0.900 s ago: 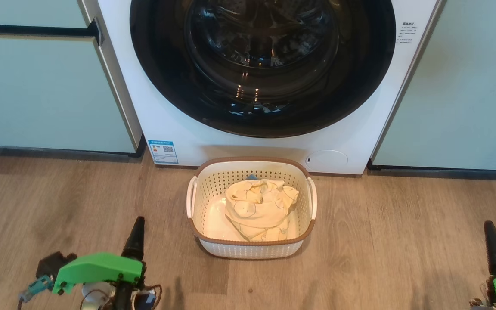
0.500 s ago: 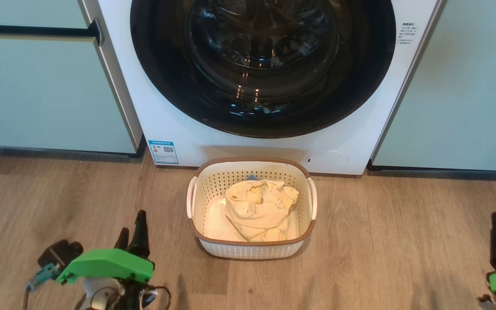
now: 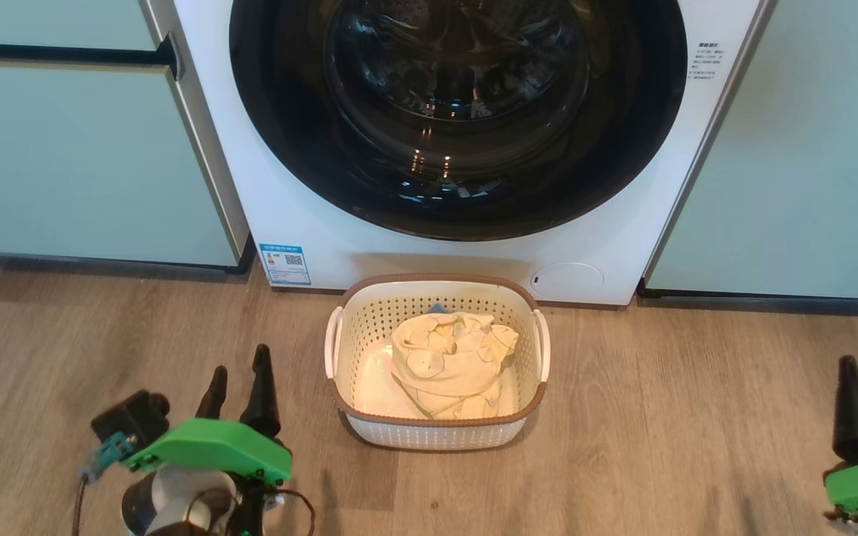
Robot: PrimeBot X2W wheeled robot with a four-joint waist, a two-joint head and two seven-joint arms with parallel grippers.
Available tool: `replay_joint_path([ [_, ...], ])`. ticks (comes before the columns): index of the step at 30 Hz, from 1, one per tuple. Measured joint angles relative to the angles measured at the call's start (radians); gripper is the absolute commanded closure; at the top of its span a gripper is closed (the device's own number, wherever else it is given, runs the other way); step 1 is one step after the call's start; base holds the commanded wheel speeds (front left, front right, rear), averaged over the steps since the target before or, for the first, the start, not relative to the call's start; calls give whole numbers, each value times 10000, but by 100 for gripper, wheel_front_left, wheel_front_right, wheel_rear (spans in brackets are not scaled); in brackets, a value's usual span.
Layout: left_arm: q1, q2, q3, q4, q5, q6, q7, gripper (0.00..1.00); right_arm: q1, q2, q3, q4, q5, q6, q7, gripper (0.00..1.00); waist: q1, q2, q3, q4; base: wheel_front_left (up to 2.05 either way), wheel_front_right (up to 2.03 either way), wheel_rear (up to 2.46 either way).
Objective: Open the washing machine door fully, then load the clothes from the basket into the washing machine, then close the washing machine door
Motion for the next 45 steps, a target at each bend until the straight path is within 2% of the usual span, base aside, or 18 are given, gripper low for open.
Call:
replay_joint_path([
  [30, -447, -2, -669, 127, 3547, 17, -876, 0, -3, -255, 257, -422, -3626, 0, -738, 0, 0, 0, 22, 49, 0, 0, 0],
  [45, -690, 0, -989, 221, 5095, 163, -1315, 0, -13, -456, 205, -640, -5469, 0, -1108, 0, 0, 0, 74, 112, 0, 0, 0],
])
